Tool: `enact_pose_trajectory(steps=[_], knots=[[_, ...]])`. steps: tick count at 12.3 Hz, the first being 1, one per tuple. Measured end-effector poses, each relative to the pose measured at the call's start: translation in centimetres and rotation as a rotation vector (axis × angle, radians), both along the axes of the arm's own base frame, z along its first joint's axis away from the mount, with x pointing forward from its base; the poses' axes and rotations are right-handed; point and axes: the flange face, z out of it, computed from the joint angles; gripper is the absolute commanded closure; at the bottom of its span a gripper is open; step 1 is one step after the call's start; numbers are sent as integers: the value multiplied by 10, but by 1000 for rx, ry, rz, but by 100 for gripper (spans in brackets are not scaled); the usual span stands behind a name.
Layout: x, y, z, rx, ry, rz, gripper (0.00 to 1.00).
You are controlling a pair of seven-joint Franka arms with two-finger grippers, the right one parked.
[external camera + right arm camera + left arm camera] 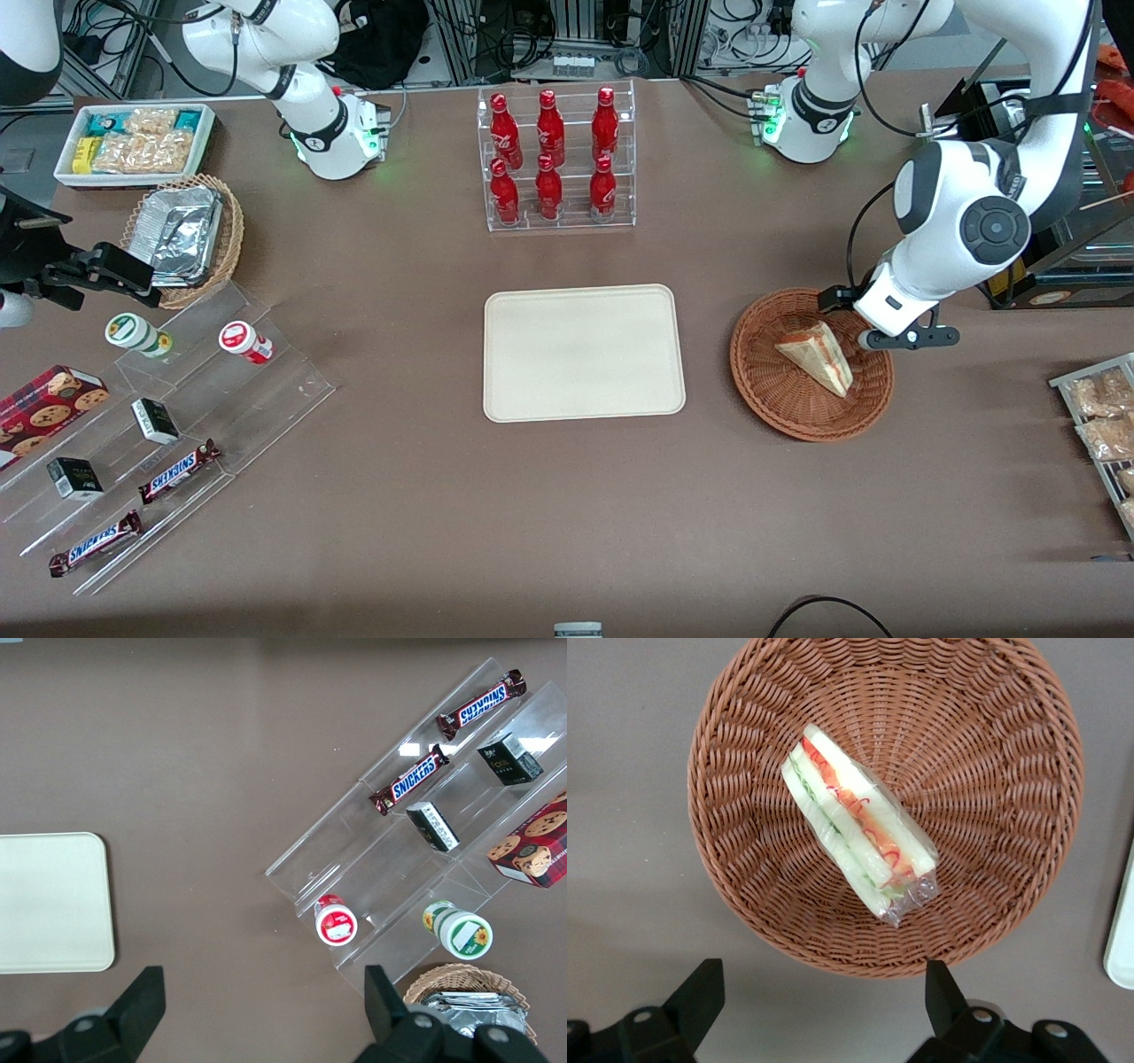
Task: Place sandwich from basket to tray
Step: 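Move the left gripper over the wrapped sandwich in the wicker basket and lower, then close the left gripper on the sandwich's wrapped edge and lift it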
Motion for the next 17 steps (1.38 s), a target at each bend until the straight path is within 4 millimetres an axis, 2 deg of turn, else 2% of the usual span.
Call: enact_pose_trajectory(steps=[3, 6, 14, 17], knots=[[3, -2, -1, 12, -41, 144, 0], [8, -12, -5, 21, -91, 360, 0], [16, -20, -37, 37, -125, 835, 0], [15, -24, -50, 52, -106, 897, 0]])
